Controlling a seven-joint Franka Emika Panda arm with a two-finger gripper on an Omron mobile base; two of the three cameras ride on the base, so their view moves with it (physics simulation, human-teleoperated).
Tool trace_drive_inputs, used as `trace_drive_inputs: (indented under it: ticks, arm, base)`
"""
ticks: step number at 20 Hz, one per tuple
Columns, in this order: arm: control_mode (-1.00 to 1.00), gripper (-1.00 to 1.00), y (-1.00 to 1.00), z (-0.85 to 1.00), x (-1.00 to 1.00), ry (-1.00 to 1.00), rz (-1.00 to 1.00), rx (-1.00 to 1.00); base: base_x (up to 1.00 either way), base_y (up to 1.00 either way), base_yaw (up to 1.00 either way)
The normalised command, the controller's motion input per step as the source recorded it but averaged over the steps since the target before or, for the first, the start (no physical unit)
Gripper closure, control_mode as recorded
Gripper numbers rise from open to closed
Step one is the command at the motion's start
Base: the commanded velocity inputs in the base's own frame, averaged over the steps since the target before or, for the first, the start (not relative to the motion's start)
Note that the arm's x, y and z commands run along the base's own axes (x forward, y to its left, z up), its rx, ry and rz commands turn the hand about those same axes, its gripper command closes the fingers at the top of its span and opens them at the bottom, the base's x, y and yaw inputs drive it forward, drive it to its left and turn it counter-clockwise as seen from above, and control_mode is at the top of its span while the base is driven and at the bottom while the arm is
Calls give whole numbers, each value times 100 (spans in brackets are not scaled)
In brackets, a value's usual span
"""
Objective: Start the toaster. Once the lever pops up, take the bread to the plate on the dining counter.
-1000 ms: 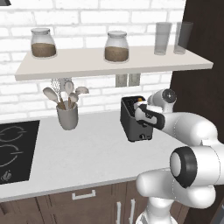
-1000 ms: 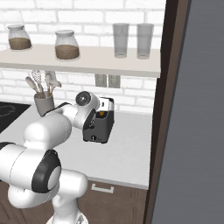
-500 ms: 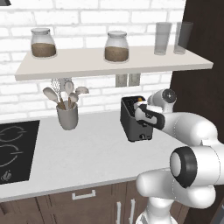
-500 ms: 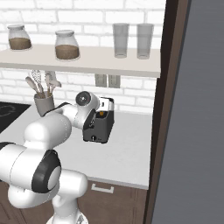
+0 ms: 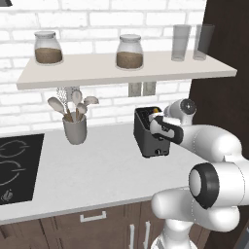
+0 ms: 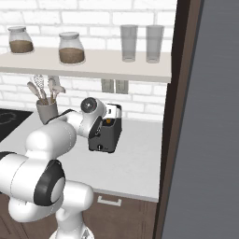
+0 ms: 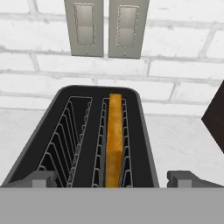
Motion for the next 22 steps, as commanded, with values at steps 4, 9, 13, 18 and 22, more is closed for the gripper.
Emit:
trace_drive_inputs:
  ticks: [4, 9, 13, 18, 22]
  arm:
    - [-100, -100, 0, 0, 0, 0, 0, 0]
    - [-100, -100, 0, 0, 0, 0, 0, 0]
    - [-100, -100, 0, 0, 0, 0, 0, 0]
    - [-100, -100, 0, 0, 0, 0, 0, 0]
    - [-100, -100, 0, 0, 0, 0, 0, 0]
  base:
    - [0, 0, 0]
    - [0, 0, 0]
    - [0, 0, 0]
    - [0, 0, 0]
    - [0, 0, 0]
